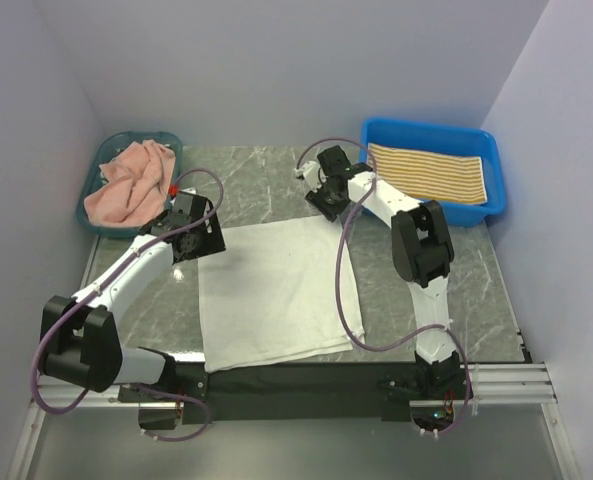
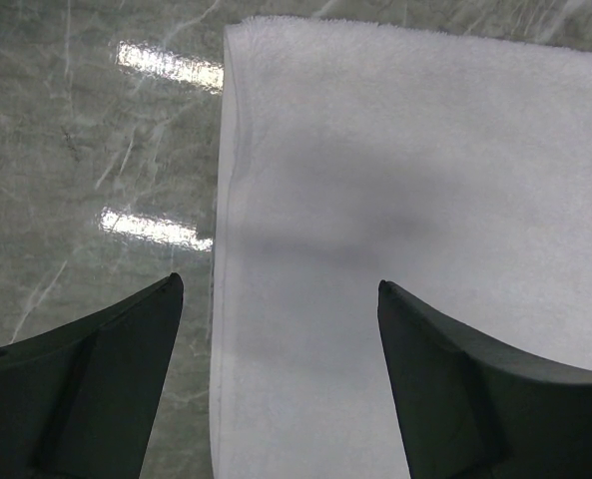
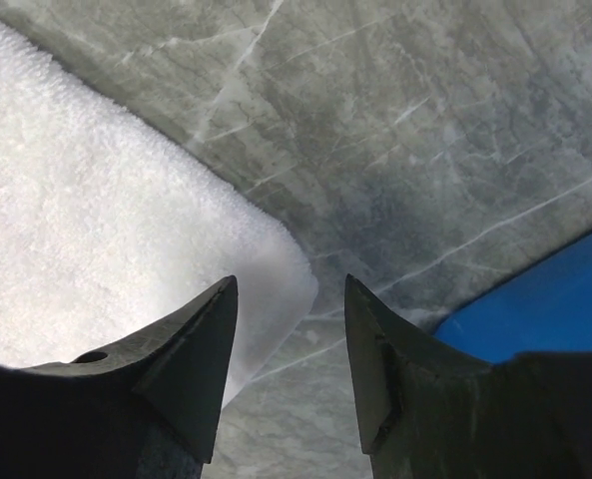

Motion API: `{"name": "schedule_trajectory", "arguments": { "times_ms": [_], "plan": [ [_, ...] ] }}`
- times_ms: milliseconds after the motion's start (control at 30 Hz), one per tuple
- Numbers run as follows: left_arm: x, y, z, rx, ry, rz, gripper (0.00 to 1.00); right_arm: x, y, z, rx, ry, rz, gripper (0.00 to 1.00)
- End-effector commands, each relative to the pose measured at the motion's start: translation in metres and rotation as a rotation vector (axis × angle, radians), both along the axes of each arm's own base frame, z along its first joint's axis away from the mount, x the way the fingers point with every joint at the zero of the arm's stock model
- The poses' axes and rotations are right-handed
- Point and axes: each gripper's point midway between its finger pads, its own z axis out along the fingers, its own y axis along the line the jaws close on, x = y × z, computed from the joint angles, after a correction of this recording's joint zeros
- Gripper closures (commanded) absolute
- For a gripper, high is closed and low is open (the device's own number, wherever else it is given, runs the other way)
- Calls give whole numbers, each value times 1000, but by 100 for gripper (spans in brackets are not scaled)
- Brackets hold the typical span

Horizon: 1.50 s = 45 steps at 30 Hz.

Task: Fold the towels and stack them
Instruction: Fold the towel

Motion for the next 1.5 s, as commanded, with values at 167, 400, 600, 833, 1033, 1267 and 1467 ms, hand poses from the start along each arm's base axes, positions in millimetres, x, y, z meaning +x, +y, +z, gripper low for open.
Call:
{"name": "schedule_trajectory", "arguments": {
  "times_ms": [167, 400, 600, 833, 1033, 1267, 1467],
  "plan": [
    [4, 3, 8, 9, -44, -15, 16, 9, 3, -15, -10, 44, 23, 49],
    [7, 3, 10, 17, -49, -18, 16, 4, -5, -35, -62, 101, 25, 60],
    [26, 6, 28, 29, -86, -24, 16, -6, -1, -47, -41, 149, 36, 93],
    [70, 17, 31, 70, -108, -46, 14, -10, -2, -45, -27, 132, 34, 100],
    [118, 25, -3, 141, -31, -173, 17, -9, -5, -43, -37, 112, 19, 100],
    [146, 16, -18, 157, 11, -298, 34, -7, -6, -43, -23, 104, 9, 100],
    [138, 26, -33, 179, 83, -394, 38, -6, -12, -42, -28, 95, -9, 100]
  ]
}}
